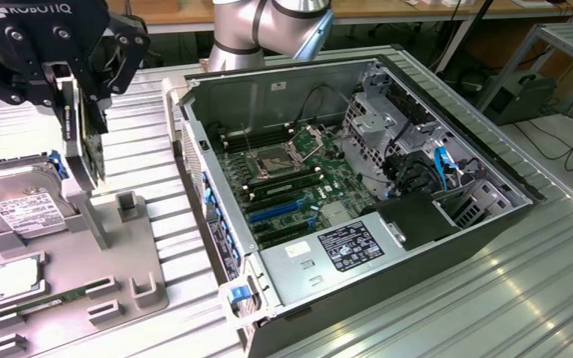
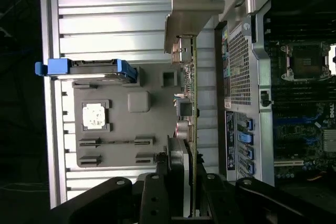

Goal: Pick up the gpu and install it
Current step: 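Pick up the gpu and move the gpu toward the slot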

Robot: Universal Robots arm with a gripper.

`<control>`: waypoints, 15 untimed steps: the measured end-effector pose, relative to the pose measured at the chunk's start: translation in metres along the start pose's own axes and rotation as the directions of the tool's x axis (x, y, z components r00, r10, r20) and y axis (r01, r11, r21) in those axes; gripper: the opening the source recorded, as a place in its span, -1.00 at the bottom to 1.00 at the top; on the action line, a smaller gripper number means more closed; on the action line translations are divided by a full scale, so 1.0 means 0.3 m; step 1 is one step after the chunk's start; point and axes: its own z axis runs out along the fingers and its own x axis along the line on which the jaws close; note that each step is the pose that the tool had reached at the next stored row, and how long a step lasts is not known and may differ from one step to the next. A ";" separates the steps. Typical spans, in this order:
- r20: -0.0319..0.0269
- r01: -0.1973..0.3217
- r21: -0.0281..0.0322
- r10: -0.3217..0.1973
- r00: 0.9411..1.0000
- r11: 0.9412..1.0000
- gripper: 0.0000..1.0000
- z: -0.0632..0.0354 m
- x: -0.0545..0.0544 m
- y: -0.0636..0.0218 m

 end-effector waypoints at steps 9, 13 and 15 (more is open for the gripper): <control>-0.002 0.031 0.000 -0.031 1.000 1.000 -0.44 0.001 -0.142 0.005; -0.002 0.031 0.000 -0.031 1.000 1.000 -0.44 0.001 -0.158 0.006; -0.002 0.031 0.000 -0.031 1.000 1.000 -0.44 0.001 -0.175 0.007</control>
